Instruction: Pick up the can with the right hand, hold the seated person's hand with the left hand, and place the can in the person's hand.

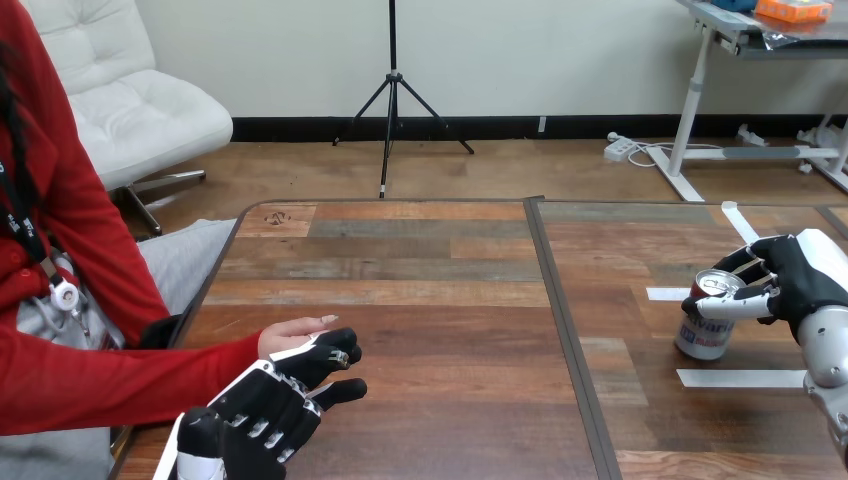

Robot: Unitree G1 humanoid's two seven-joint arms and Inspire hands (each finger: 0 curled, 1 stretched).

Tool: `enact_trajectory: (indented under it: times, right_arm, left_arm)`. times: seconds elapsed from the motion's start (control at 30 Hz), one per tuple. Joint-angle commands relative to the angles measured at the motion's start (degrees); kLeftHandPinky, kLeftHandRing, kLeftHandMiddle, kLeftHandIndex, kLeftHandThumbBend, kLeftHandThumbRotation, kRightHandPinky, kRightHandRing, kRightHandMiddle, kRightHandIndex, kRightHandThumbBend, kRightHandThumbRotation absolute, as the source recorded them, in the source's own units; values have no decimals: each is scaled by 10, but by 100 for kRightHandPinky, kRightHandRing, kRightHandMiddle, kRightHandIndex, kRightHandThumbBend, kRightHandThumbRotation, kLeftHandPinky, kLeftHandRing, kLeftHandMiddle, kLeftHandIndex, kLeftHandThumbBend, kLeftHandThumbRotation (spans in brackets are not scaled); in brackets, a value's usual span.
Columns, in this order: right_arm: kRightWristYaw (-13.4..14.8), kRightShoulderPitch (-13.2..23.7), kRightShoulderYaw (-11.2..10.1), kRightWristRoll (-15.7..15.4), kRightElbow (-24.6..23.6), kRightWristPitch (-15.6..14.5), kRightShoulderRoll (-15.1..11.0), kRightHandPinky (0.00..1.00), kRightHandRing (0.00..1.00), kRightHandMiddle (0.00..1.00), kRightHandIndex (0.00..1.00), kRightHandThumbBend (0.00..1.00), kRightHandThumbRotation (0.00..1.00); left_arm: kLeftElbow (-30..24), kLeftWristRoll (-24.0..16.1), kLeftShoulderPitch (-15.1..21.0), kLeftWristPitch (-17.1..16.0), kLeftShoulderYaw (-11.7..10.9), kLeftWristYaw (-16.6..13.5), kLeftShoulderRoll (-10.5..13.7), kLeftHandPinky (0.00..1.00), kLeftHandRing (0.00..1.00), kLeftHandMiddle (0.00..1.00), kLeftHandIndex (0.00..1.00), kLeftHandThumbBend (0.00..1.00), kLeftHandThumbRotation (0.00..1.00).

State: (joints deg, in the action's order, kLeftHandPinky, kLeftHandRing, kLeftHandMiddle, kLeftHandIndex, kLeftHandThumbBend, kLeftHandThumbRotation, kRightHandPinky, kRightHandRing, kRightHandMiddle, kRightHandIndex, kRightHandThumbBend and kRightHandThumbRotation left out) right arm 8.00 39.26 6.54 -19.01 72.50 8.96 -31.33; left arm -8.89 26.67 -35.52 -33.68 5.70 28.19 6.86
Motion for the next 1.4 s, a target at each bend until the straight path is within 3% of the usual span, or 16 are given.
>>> enact_trajectory:
  times: [0.0,1.37]
  right_arm:
    - [14,43,-6,4,0,12,8,40,47,51,50,66,0]
    - [17,33,-6,2,-2,36,1,40,46,50,48,73,0]
  left_arm:
    - [-9,11,55,-13,-12,6,-14,74,82,80,63,73,98]
    - [-1,15,60,-18,-21,8,-15,69,82,80,60,77,96]
